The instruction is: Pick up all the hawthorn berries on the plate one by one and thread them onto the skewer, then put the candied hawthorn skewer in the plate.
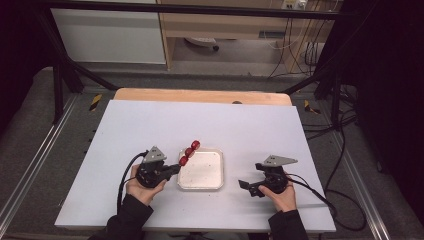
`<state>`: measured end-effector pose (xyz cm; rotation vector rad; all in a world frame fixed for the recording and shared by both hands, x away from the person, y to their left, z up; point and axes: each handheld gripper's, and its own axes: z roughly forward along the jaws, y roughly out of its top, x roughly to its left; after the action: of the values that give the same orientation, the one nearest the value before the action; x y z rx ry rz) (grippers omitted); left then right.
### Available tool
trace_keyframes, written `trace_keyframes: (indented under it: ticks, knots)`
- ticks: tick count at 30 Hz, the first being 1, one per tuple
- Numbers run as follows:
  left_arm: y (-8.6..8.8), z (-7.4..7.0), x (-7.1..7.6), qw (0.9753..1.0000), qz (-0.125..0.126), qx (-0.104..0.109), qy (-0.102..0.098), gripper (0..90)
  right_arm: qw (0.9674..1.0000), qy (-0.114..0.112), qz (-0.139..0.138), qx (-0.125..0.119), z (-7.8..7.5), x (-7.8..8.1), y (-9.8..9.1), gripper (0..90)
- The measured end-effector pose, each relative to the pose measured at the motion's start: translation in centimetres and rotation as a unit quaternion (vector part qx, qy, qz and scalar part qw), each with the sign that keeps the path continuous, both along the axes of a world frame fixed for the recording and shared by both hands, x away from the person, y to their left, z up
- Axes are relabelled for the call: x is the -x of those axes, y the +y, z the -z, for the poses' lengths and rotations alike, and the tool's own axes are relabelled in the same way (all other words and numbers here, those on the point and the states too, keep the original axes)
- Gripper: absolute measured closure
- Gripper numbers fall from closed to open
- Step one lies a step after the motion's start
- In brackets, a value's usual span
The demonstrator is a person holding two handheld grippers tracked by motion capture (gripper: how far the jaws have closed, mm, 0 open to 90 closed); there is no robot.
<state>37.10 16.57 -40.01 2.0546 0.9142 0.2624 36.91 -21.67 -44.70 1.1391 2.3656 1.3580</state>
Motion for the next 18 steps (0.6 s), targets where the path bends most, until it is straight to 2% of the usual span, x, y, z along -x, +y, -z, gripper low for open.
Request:
trace_keyframes:
  ticks: [9,18]
  knots:
    - [-1.9,0.2,-1.9,0.9992,0.007,-0.032,0.024,88.4,0.9999,0.001,0.014,0.008,0.5,1.0,-2.5,1.2]
    - [-3.3,1.1,-2.4,0.997,0.01,-0.064,0.043,88.4,0.9998,0.006,0.018,0.011,0.8,1.4,-3.1,1.1]
